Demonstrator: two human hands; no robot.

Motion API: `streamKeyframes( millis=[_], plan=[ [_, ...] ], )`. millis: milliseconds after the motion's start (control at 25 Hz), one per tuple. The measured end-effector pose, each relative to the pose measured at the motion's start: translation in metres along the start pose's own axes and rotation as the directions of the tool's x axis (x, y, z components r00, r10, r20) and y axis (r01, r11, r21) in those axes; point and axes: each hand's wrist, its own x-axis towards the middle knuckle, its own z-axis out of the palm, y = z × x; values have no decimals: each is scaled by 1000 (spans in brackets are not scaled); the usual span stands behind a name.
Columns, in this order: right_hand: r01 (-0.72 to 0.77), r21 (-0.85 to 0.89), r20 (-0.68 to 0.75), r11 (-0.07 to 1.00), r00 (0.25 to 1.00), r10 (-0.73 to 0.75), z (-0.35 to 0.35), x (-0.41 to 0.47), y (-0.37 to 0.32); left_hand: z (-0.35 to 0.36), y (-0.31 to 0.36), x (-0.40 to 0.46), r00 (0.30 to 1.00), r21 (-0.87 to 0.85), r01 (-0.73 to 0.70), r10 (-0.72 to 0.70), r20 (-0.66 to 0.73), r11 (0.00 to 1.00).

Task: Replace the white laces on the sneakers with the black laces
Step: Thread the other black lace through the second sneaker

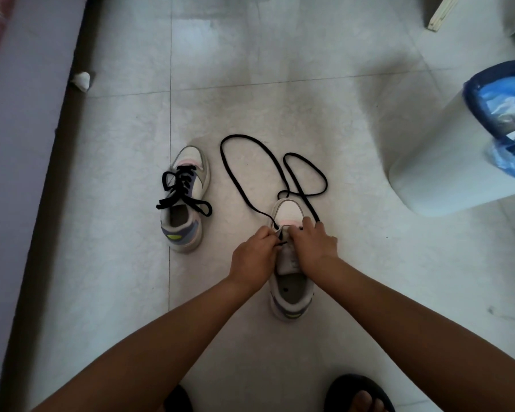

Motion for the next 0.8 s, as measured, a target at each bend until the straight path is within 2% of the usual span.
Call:
streamKeyframes(
  millis=[200, 360, 400, 480, 560, 600, 680, 800],
  plan=[
    [47, -54, -4, 997, 999, -47, 1, 8, -11, 0, -3, 1, 1000, 13, -9, 9, -7, 1000],
    [131, -133, -80, 982, 987, -142, 10, 6, 0, 0, -3, 1, 1000, 6, -10, 10, -14, 1000],
    [131, -90, -97, 987, 985, -140, 11, 5, 5, 0, -3, 1, 1000, 4, -19, 19, -17, 1000],
    [120, 118, -122, 986, 987, -105, 10, 5, 15, 0, -4, 1, 999, 4, -38, 38, -22, 999],
    [115, 378, -149, 918, 987, -62, 6, 6, 25, -1, -4, 2, 998, -6, -50, 50, -27, 999],
    [123, 440, -163, 889, 985, -55, 6, 6, 29, -1, -4, 2, 998, -10, -57, 57, -28, 998],
    [140, 430, -172, 892, 983, -72, 6, 6, 30, -1, -4, 2, 998, -21, -64, 64, -31, 998],
    [134, 263, -134, 956, 986, -101, 6, 8, 17, -2, -6, 3, 999, -26, -43, 42, -25, 999]
  ],
)
